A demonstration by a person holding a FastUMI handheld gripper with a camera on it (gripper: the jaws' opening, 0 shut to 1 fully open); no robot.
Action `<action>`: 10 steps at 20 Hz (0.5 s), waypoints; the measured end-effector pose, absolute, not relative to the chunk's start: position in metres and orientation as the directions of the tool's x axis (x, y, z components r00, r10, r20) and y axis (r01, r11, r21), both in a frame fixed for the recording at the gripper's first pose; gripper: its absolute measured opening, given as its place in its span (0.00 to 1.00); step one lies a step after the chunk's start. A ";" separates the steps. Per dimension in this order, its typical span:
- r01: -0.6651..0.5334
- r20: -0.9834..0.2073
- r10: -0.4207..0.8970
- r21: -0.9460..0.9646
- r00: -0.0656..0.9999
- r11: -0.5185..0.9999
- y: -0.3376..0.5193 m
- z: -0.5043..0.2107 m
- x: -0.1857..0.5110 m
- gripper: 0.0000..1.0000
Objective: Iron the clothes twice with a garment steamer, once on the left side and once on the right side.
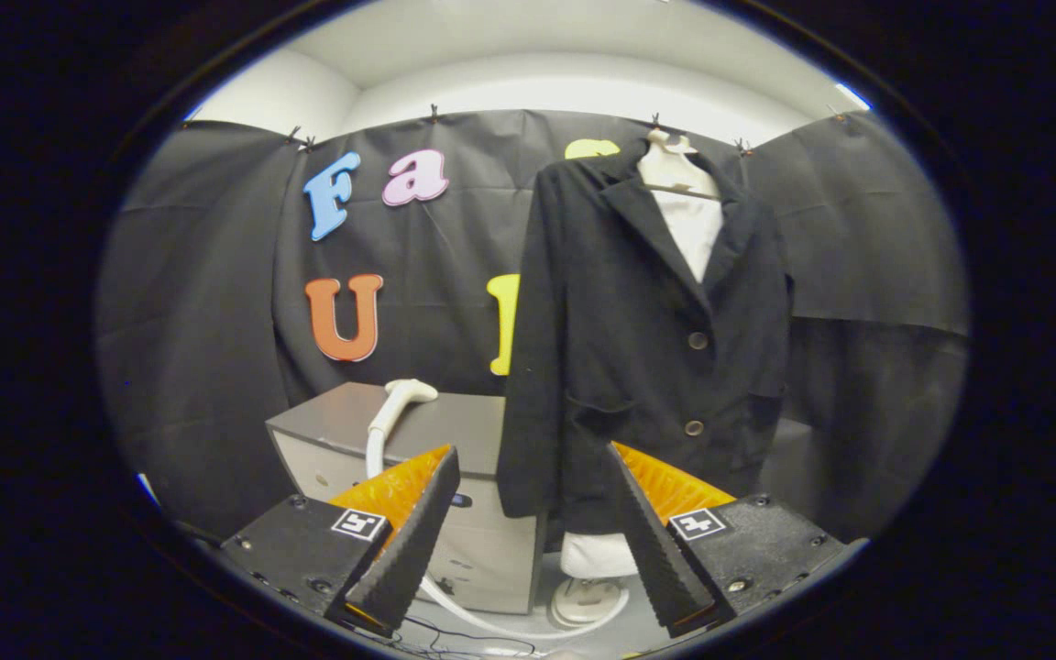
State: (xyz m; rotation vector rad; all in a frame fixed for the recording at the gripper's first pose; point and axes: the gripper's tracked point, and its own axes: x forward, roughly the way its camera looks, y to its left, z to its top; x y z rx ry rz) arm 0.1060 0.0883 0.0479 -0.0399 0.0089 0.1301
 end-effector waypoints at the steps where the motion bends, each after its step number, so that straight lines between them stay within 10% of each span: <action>1: -0.154 -0.009 0.153 -0.044 0.988 0.987 0.103 0.052 0.119 0.97; 10: -0.322 -0.184 0.304 -0.072 0.935 0.944 0.233 0.037 0.265 0.97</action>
